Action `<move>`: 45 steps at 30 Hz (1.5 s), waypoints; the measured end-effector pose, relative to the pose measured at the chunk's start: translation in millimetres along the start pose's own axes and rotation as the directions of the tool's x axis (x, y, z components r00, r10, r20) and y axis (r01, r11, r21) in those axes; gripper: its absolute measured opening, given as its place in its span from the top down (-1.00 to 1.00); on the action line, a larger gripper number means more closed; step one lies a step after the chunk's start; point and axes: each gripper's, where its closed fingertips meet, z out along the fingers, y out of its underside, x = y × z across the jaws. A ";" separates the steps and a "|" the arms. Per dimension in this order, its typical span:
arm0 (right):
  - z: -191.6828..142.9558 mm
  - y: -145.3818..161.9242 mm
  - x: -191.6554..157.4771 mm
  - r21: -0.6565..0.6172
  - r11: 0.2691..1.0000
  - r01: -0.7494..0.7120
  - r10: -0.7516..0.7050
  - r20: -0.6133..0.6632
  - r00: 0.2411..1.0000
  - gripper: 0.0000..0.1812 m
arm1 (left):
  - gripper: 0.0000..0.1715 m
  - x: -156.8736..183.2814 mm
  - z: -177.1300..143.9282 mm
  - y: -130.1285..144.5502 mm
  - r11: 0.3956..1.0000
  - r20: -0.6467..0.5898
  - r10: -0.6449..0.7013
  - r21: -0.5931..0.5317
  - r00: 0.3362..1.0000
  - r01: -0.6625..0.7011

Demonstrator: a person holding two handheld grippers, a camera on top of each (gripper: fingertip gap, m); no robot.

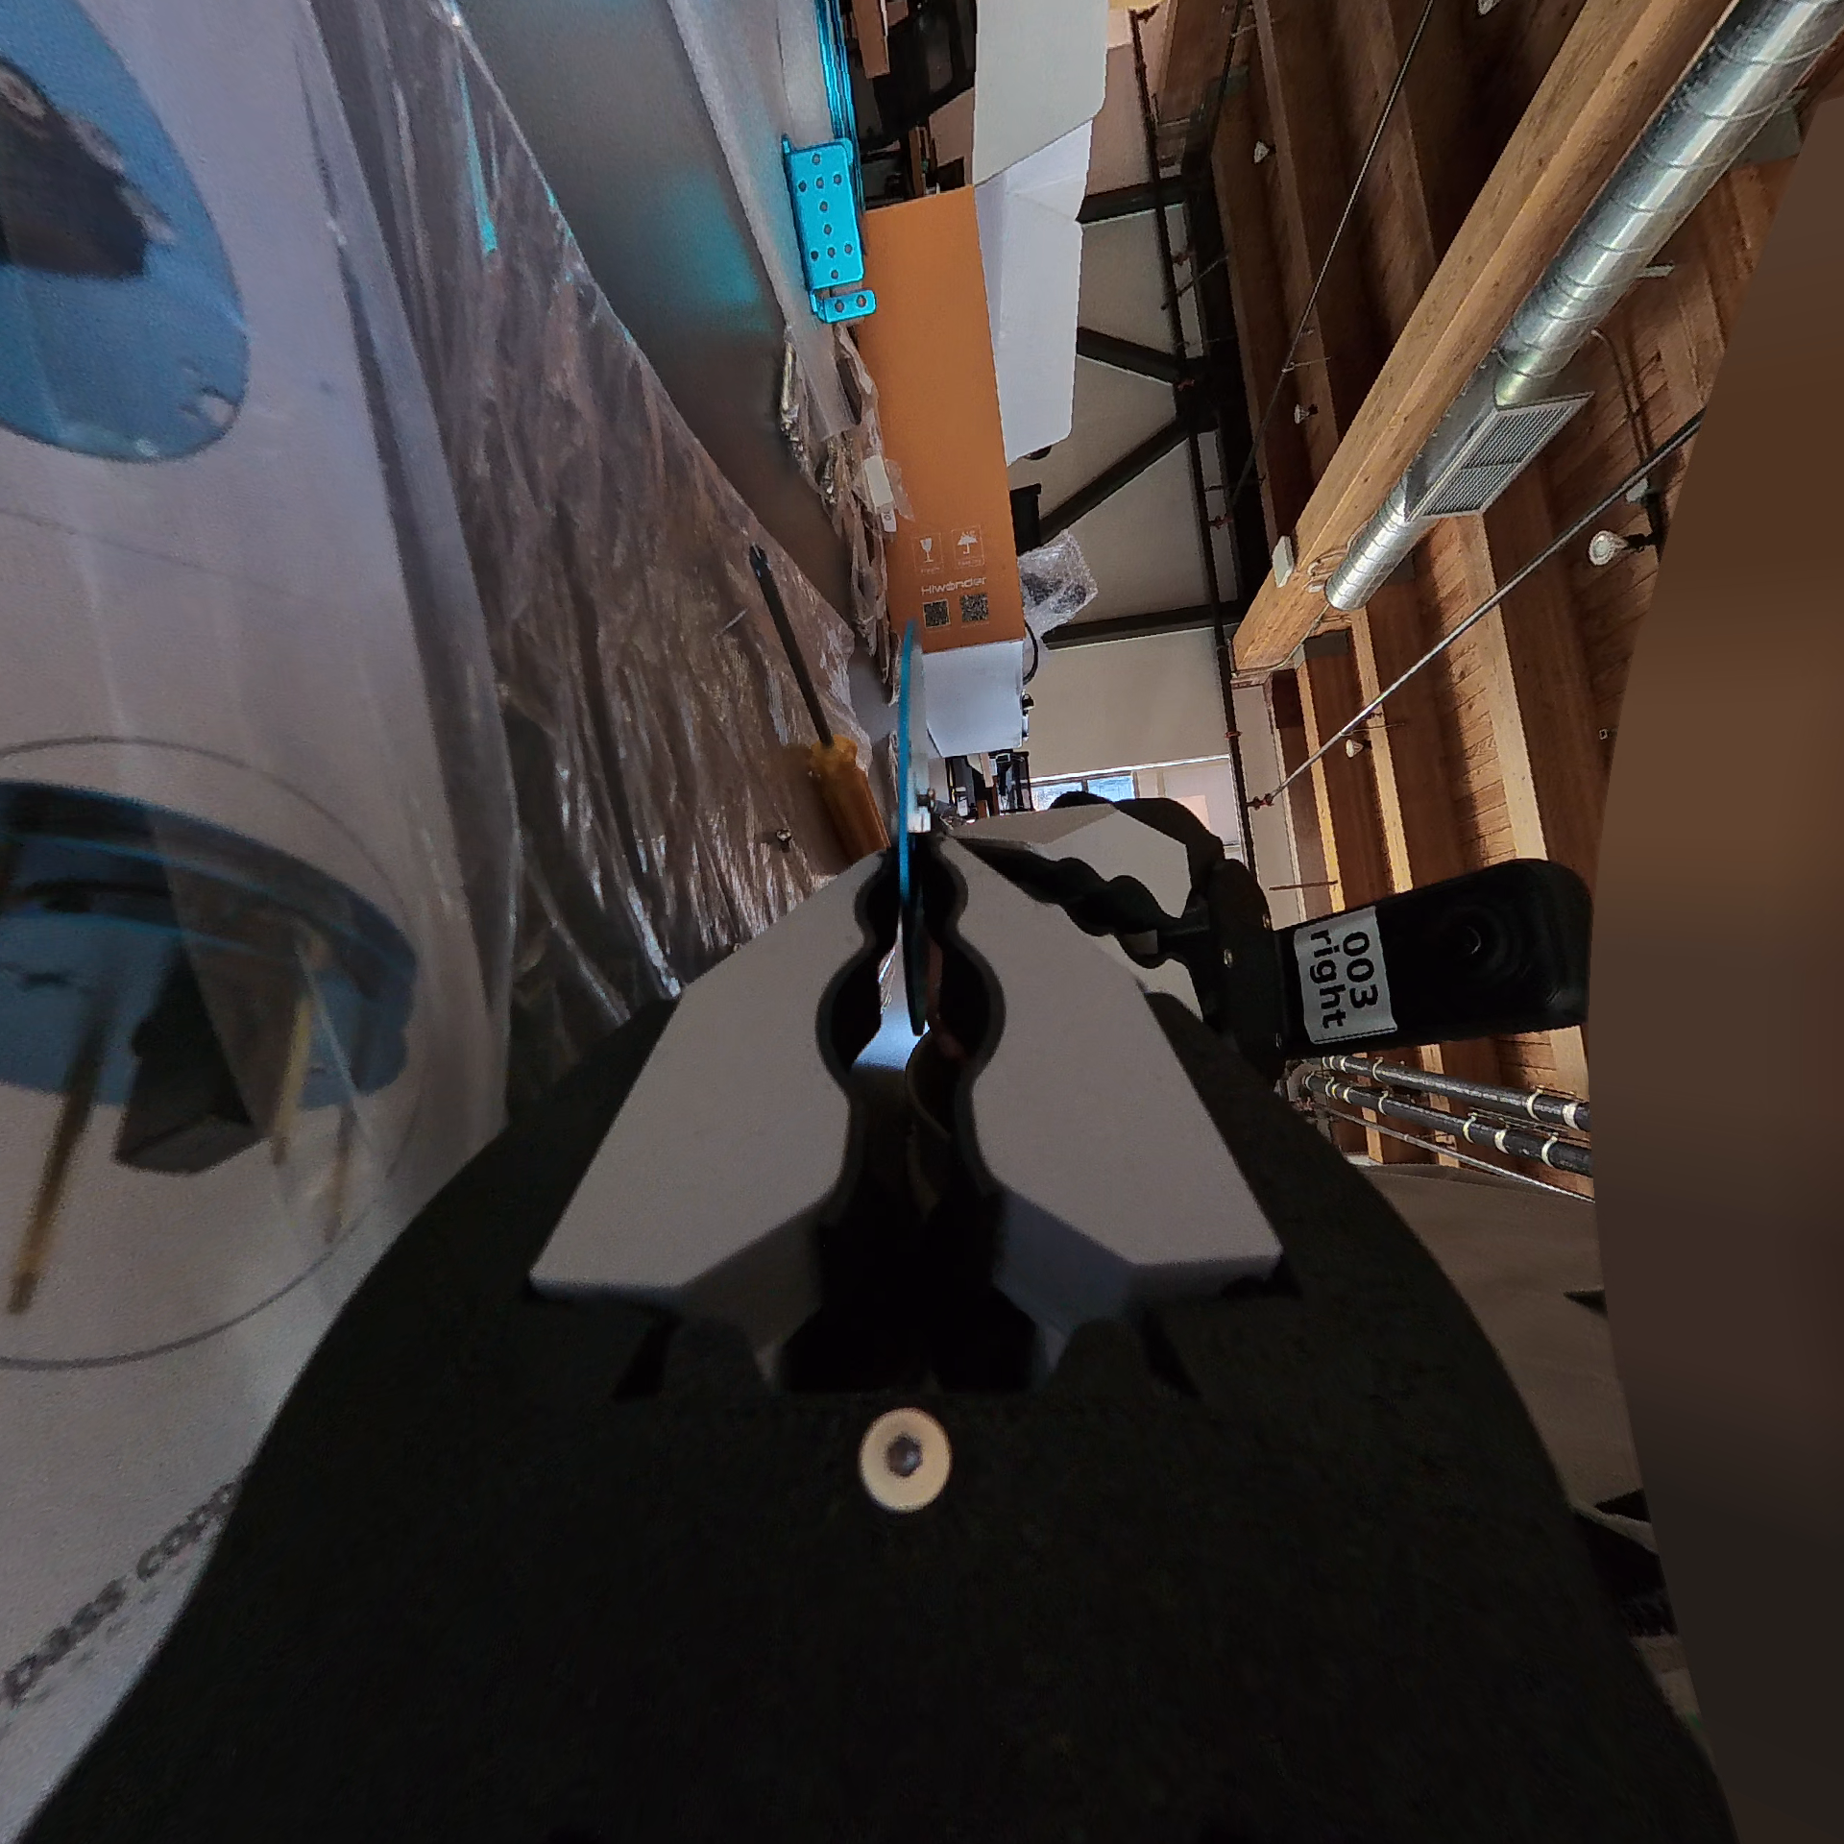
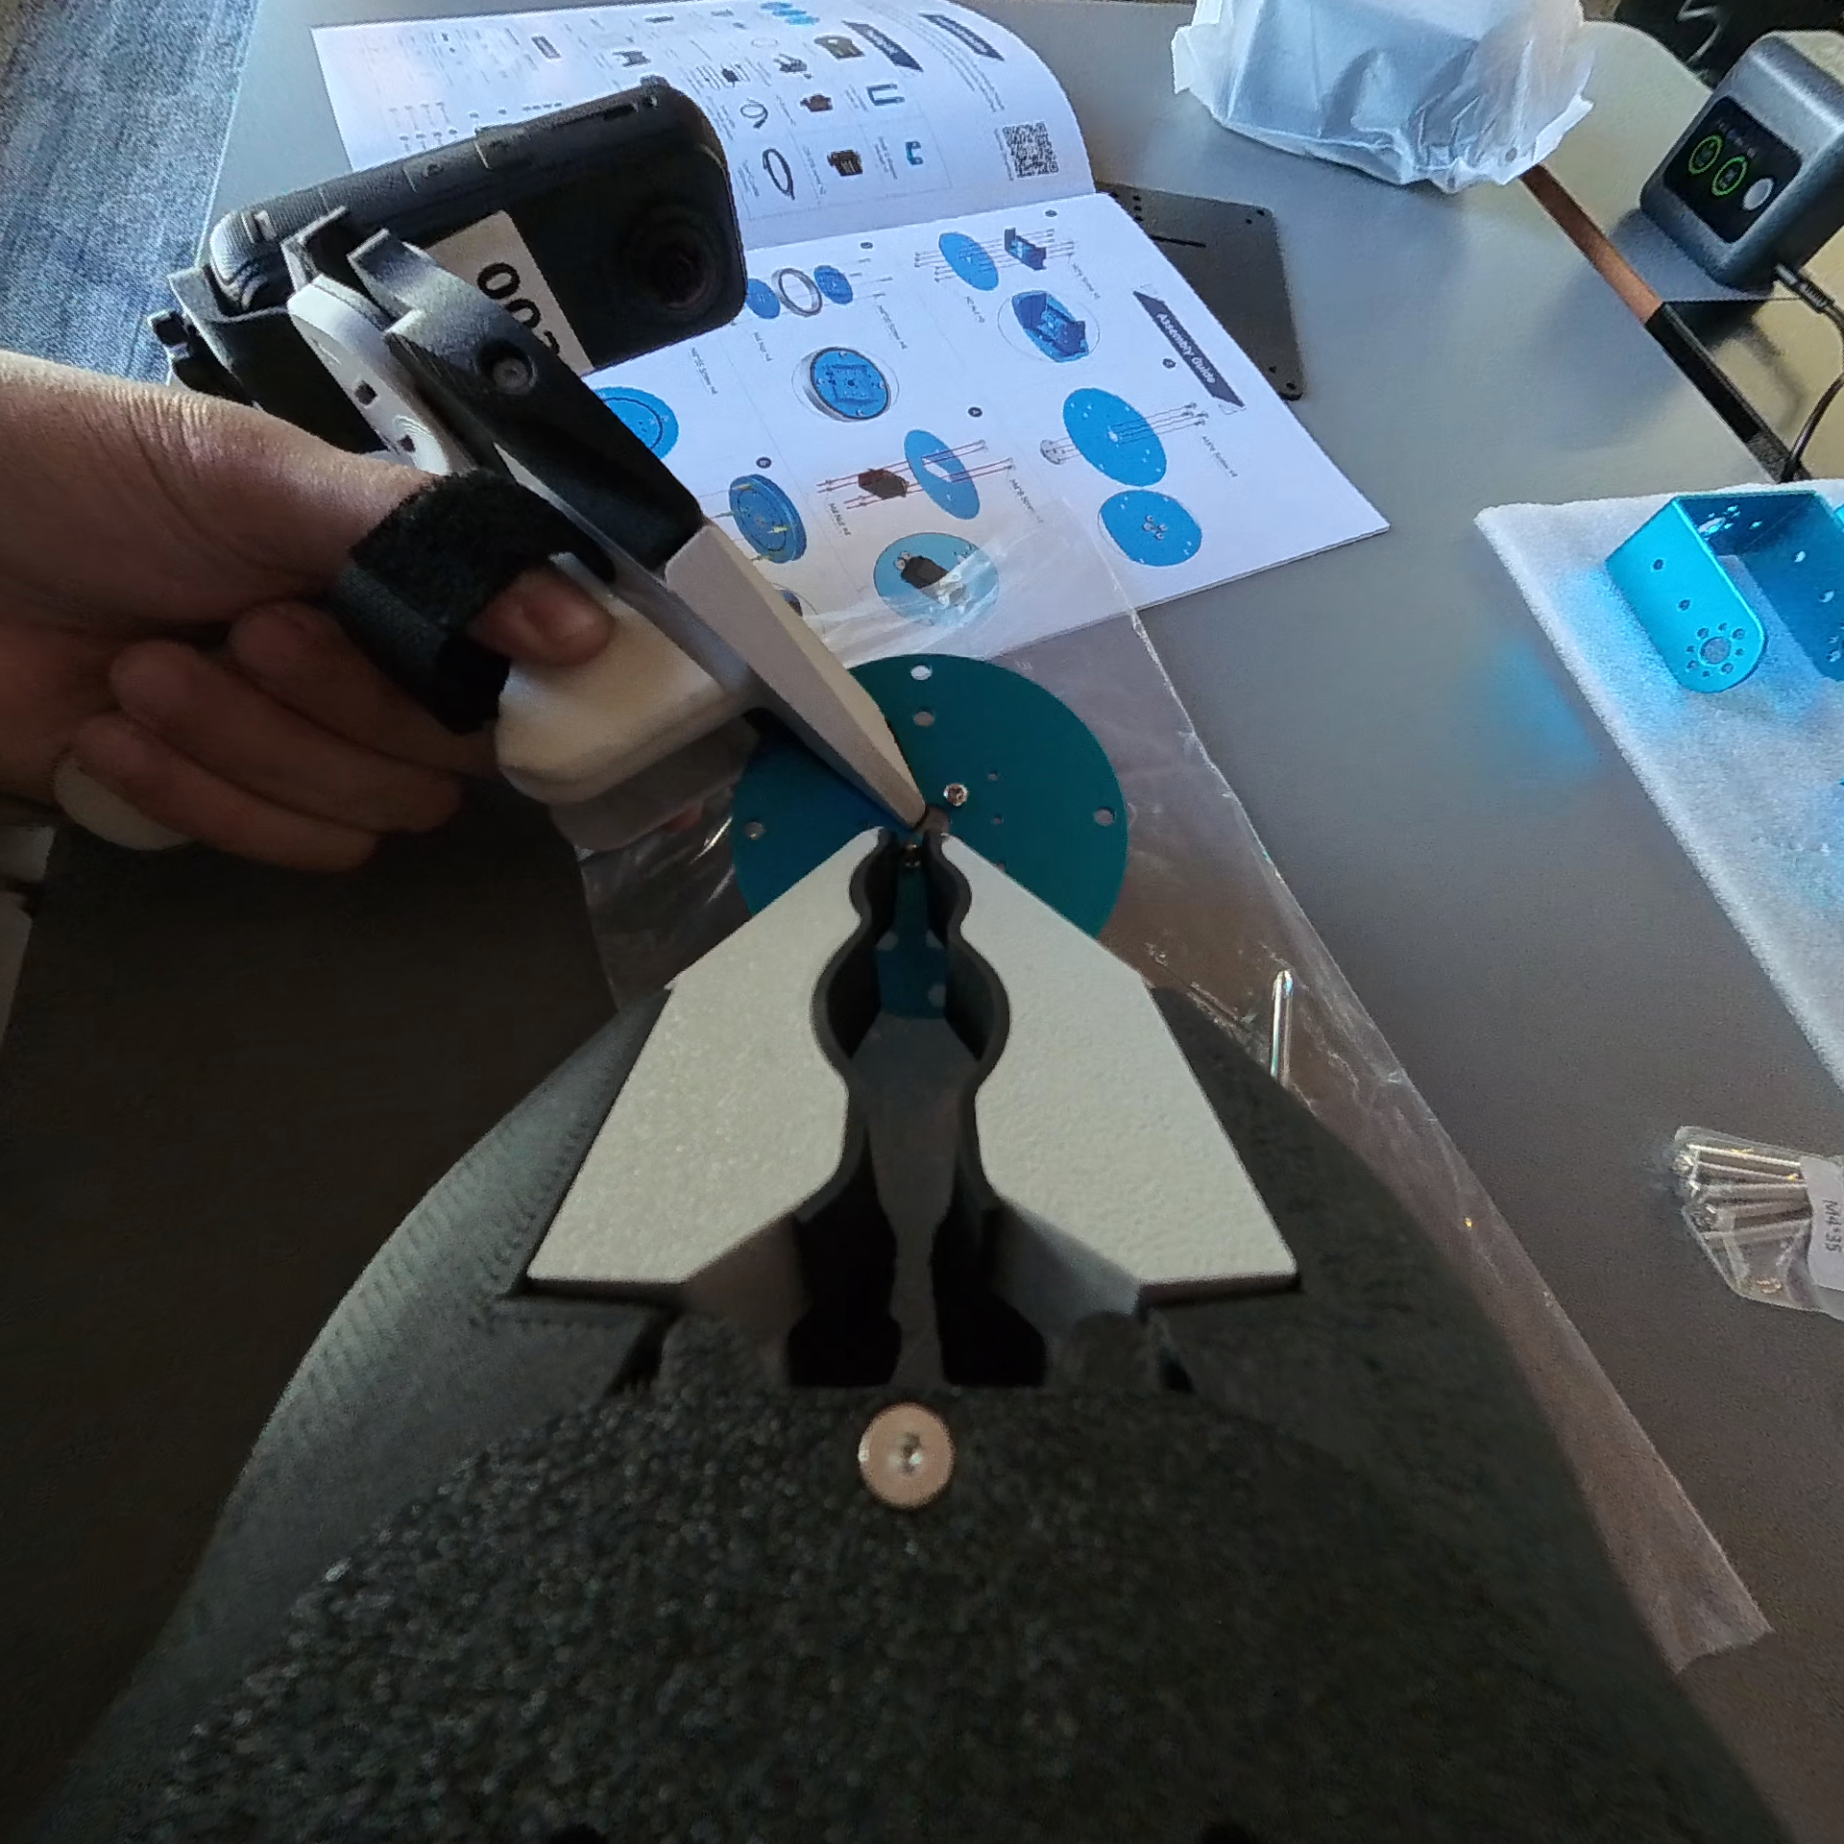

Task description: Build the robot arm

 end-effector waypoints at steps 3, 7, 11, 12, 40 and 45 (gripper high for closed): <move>0.0 -0.1 0.2 0.001 1.000 0.002 -0.002 -0.001 1.000 0.95 | 0.95 0.1 0.0 -0.2 1.000 -0.001 0.000 0.001 1.000 0.000; 0.0 0.5 0.2 -0.007 1.000 0.005 -0.005 -0.001 1.000 0.95 | 0.95 -0.2 0.0 -0.4 1.000 0.004 0.003 0.002 1.000 -0.003; -0.1 1.5 0.3 -0.025 0.999 0.031 -0.031 -0.012 0.999 0.95 | 0.95 -0.5 0.4 -0.2 1.000 0.008 0.007 0.002 1.000 -0.007; -0.1 1.3 0.5 -0.027 0.999 0.036 -0.036 -0.016 0.999 0.96 | 0.95 -0.4 0.4 -0.1 1.000 0.007 0.007 0.001 1.000 -0.007; -22.1 -13.1 26.3 0.112 0.992 -0.065 0.073 -0.072 0.995 0.89 | 0.95 3.1 -2.2 -3.1 0.998 -0.047 -0.053 0.021 0.997 0.054; -33.1 -7.4 36.6 0.097 0.853 -0.513 0.486 0.210 0.848 0.63 | 0.96 8.3 -6.1 -2.5 0.998 -0.069 -0.053 0.033 0.996 0.056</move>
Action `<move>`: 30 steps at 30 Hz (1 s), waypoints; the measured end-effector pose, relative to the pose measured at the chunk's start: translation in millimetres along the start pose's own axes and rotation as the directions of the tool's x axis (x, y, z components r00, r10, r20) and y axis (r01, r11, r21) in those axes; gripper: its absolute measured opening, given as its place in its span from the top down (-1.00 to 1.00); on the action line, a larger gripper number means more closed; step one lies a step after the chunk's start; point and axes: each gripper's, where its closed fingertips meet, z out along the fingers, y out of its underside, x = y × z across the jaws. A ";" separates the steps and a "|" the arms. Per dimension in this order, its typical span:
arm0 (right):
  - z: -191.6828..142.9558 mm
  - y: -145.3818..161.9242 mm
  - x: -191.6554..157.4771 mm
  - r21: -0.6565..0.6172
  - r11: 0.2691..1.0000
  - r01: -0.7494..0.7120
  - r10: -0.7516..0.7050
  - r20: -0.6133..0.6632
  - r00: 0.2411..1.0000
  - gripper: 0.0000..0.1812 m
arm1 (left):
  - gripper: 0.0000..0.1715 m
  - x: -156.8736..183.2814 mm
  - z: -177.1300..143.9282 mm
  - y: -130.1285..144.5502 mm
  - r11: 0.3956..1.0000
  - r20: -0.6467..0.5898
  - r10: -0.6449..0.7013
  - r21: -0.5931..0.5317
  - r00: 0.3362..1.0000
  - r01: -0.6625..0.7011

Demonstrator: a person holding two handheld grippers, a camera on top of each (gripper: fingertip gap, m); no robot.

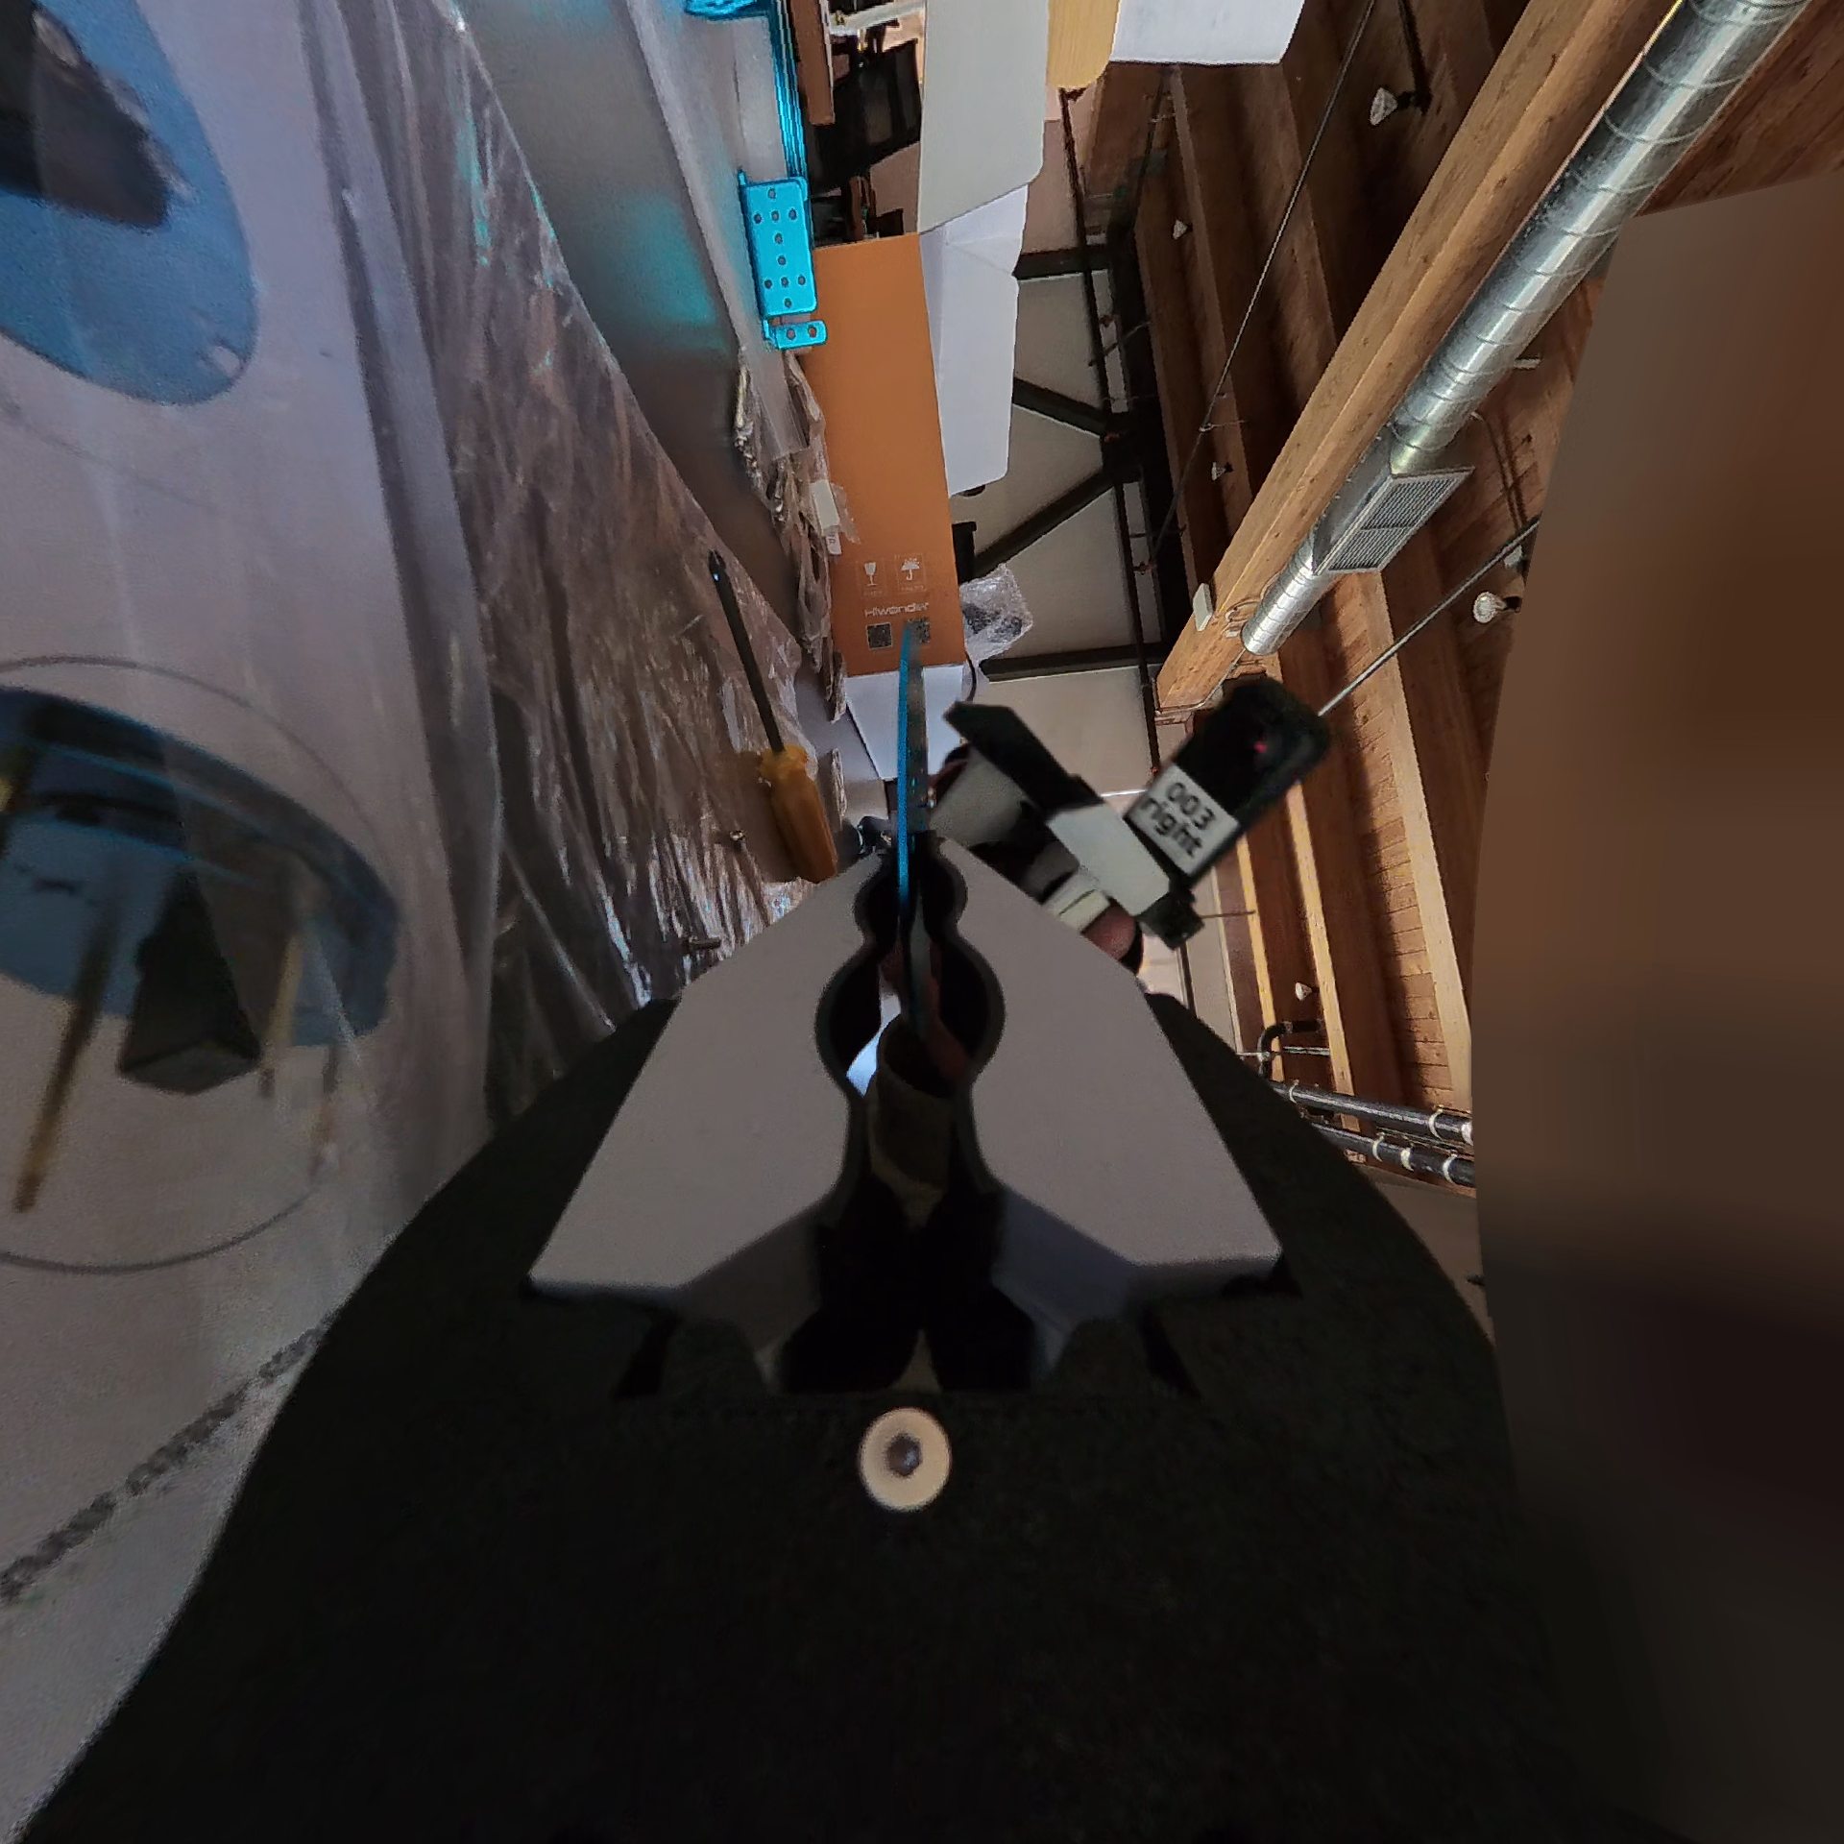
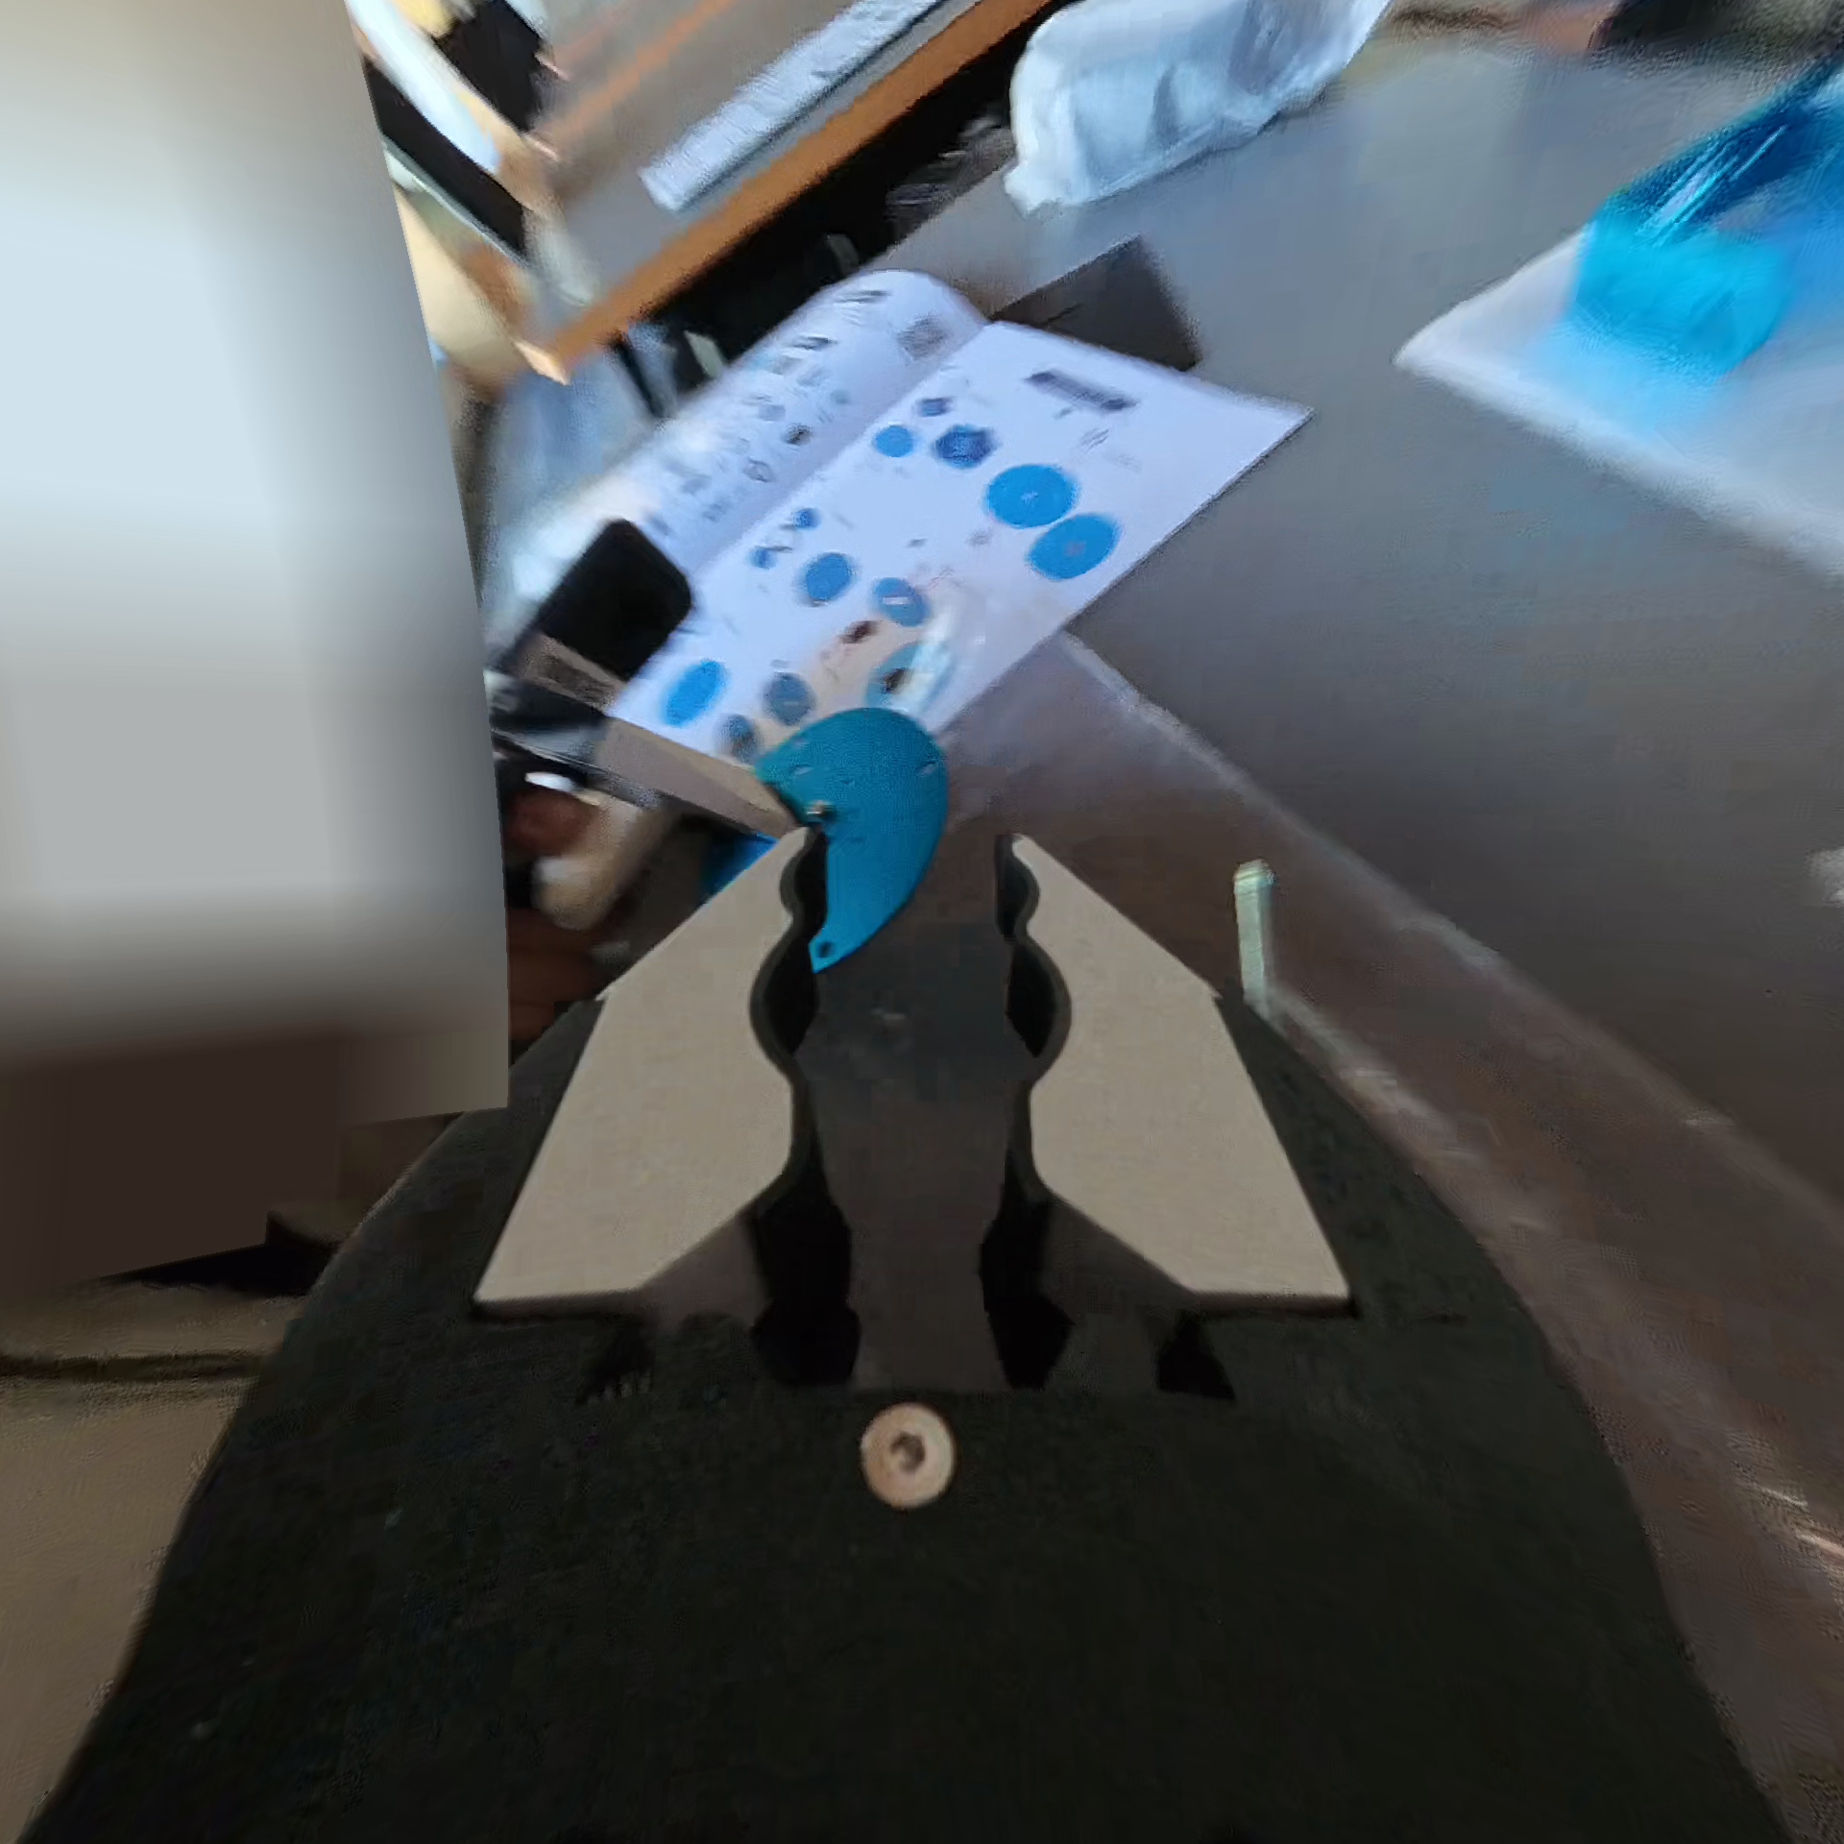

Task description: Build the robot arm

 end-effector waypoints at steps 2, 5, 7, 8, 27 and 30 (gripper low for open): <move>5.6 7.5 -11.1 -0.058 0.976 -0.212 0.219 0.182 0.959 0.52 | 0.95 3.0 -0.2 0.9 1.000 -0.007 0.005 -0.004 1.000 -0.005; 13.0 17.7 -22.0 -0.140 0.911 -0.388 0.413 0.311 0.856 0.62 | 0.96 6.2 0.5 3.0 1.000 -0.015 0.005 -0.011 1.000 -0.005; 14.5 19.7 -28.8 -0.170 0.880 -0.444 0.475 0.366 0.801 0.74 | 0.96 7.7 1.1 4.7 1.000 -0.025 -0.006 -0.017 1.000 0.005; 15.2 20.8 -29.5 -0.179 0.868 -0.464 0.496 0.373 0.784 0.80 | 0.95 8.1 1.5 5.5 1.000 -0.029 -0.011 -0.020 1.000 0.010; 14.3 25.7 -32.0 -0.225 0.793 -0.566 0.604 0.407 0.685 1.00 | 0.95 7.4 2.9 9.3 0.999 -0.004 0.006 -0.045 1.000 -0.007; 14.3 25.3 -32.3 -0.224 0.792 -0.568 0.605 0.408 0.683 1.00 | 0.95 7.4 2.4 10.1 0.999 -0.004 0.006 -0.050 1.000 -0.006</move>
